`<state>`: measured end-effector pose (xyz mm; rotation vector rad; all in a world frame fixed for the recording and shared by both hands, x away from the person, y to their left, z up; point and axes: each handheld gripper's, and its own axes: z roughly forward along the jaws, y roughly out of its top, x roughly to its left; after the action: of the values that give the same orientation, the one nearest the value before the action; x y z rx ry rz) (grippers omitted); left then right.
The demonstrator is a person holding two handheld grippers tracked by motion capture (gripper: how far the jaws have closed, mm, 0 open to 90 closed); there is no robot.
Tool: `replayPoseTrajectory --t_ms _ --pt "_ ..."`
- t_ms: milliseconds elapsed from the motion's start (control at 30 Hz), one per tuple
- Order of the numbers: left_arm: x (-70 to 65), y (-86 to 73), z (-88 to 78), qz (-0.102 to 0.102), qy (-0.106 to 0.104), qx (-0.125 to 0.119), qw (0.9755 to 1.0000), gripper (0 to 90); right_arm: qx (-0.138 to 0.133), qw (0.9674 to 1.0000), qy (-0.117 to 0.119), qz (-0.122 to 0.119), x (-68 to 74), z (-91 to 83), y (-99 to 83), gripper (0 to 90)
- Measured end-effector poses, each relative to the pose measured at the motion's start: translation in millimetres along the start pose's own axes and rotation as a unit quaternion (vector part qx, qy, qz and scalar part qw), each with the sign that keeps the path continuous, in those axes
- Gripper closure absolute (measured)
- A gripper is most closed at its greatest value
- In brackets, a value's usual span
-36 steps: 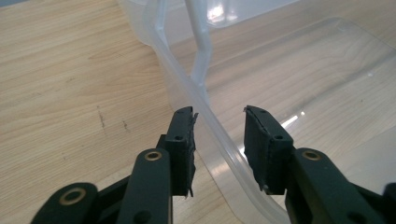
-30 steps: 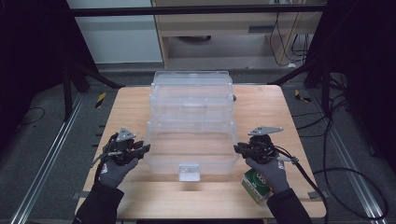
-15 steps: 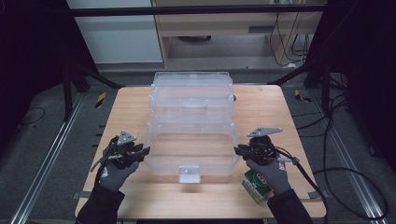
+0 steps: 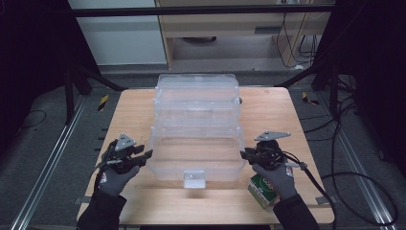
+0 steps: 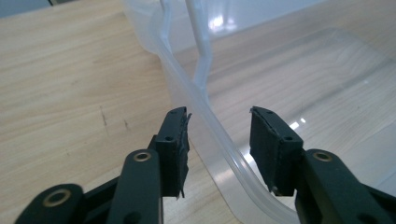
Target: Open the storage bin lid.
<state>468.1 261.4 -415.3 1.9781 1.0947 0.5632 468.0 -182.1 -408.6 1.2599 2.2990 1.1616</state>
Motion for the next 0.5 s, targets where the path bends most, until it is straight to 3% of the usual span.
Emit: replayPoseTrajectory --t_ms 233,333,500 --pt "14.7 1.0 -15.3 -0.023 0.010 -0.034 0.9991 51.0 -0.028 0.9996 0.004 0.004 -4.7 -20.4 6.5 55.5" --pt "21.0 -1.0 -17.1 -0.026 0.012 -0.036 0.9989 49.4 -0.026 0.9996 0.005 0.002 -5.7 -27.5 7.6 49.1" --pt "27.4 -4.1 -15.6 -0.028 0.025 -0.032 0.9988 44.0 -0.014 0.9999 -0.002 0.000 -7.1 -35.6 4.6 46.3"
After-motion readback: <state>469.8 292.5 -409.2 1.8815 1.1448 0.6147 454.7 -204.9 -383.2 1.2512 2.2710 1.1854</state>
